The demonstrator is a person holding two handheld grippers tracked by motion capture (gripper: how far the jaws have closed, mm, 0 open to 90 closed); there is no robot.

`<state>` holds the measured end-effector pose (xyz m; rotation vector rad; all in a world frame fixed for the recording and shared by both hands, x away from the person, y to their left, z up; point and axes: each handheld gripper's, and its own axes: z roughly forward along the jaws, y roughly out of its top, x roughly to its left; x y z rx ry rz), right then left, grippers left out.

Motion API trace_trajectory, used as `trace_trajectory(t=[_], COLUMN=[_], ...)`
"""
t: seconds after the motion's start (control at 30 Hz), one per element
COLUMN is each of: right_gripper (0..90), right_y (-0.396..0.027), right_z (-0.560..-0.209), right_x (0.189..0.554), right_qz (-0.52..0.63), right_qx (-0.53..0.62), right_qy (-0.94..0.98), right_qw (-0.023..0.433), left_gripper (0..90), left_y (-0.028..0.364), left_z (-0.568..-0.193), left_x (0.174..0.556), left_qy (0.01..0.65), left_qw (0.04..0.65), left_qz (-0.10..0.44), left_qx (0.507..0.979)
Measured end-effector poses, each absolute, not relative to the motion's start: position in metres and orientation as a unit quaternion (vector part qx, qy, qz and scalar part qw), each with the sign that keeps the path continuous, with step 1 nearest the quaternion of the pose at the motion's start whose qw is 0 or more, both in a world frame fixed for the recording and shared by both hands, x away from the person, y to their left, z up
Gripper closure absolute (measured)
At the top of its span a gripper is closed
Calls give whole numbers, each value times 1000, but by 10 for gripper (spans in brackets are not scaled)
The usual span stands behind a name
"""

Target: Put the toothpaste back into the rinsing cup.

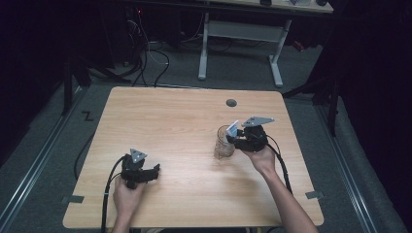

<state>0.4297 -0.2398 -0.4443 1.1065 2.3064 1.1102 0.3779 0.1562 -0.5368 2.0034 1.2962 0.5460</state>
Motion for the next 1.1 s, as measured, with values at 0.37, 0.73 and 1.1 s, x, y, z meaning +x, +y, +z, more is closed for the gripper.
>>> trace_trajectory(t=[0.37, 0.73, 1.1], right_gripper=[463, 427, 405], right_y=[-238, -241, -245], right_z=[-443, -442, -438], right_x=[426, 424, 420], right_qz=[394, 405, 419], right_qx=[388, 393, 392], right_qy=[812, 806, 799], right_qw=[187, 179, 179], left_gripper=[186, 185, 185], left_y=[156, 156, 156], left_z=[-537, -537, -537], left_x=[378, 378, 378], left_qy=[498, 498, 498], left_qw=[340, 340, 340], left_qz=[210, 211, 211], left_qx=[770, 769, 769])
